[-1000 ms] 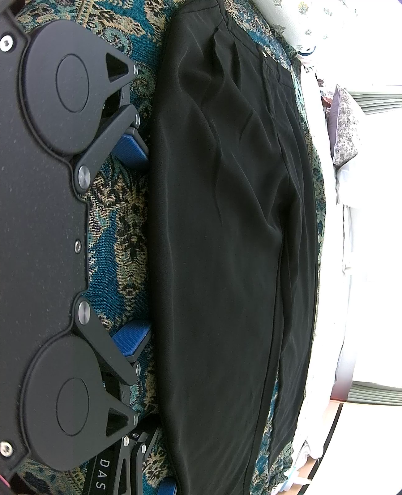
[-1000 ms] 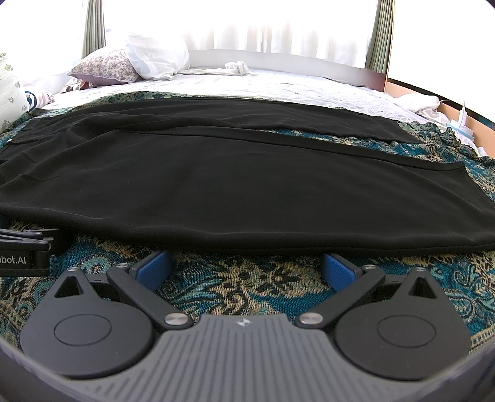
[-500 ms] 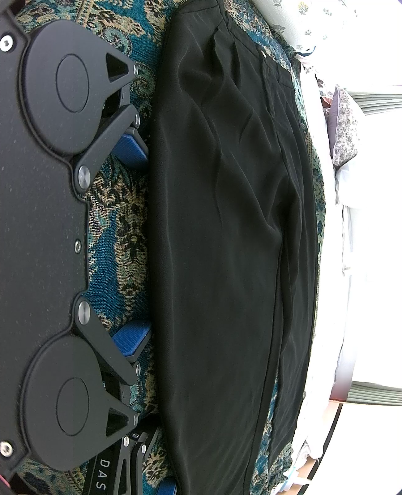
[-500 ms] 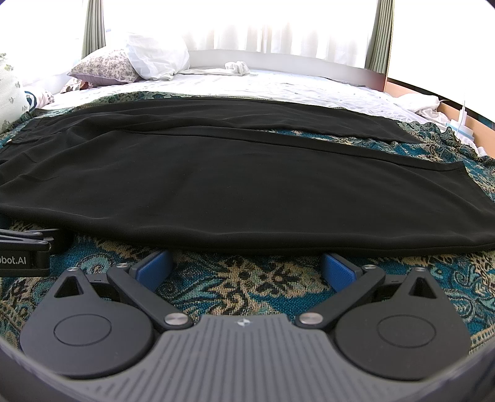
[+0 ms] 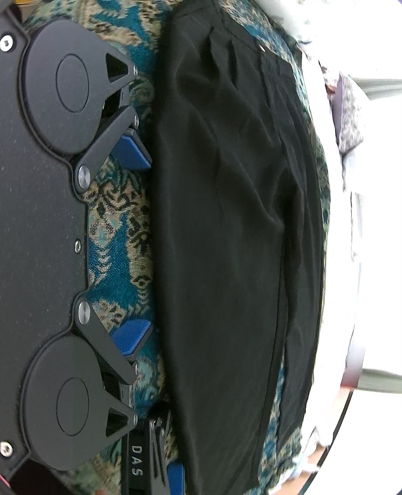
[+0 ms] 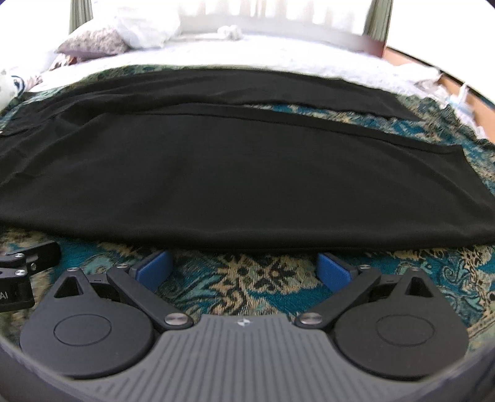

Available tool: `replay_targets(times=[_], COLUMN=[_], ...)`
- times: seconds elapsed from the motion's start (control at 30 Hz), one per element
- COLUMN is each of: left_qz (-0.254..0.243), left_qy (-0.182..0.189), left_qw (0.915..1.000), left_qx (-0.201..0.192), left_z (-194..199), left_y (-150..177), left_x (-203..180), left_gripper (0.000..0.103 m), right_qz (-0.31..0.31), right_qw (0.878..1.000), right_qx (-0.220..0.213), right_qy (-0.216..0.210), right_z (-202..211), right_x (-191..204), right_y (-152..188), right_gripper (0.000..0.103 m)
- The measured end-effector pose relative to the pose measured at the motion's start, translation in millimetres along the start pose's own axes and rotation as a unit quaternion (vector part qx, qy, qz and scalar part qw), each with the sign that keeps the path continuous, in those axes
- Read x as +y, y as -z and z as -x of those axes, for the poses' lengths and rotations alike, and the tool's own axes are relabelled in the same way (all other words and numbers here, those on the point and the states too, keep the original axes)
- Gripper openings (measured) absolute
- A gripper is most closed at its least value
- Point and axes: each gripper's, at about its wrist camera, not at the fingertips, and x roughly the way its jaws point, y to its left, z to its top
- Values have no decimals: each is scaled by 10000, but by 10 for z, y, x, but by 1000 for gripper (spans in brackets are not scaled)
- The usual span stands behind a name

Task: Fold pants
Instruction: 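Lower both grippers onto the trouser hem and close them on the fabric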

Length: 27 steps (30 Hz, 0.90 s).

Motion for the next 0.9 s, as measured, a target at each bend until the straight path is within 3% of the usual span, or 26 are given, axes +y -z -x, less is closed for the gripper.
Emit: replay_targets(times=[0.13, 0.3, 0.4, 0.6, 0.73, 0.9], left_qz=[-167, -156, 146, 895, 1476, 2114], left_qy=[78, -74, -147, -265, -435, -675], left_qw=[9995, 9976, 9977, 9951, 9880, 9750], left_qx=[-268, -666, -640, -331, -146, -124], left_z=[224, 357, 267, -253, -735, -1384], left_y=[-195, -735, -1099, -1881, -2262, -2545], left_x=[158, 509, 733, 1222, 1474, 1713], left_gripper=[103, 103, 103, 103, 103, 103], right_qz=[-62, -55, -451, -1562, -2086, -2511], right_qw=[9981, 9979, 9959, 9842, 9758, 9663], right_qx=[39, -401, -602, -811, -656, -527], right_qy=[-617, -513, -503, -214, -85, 204], right_z=[239, 513, 535, 258, -196, -819], right_x=[-129, -309, -509, -949, -1143, -1301], right_y=[-62, -392, -773, -1651, -2145, -2474], right_gripper=[103, 103, 103, 103, 100, 91])
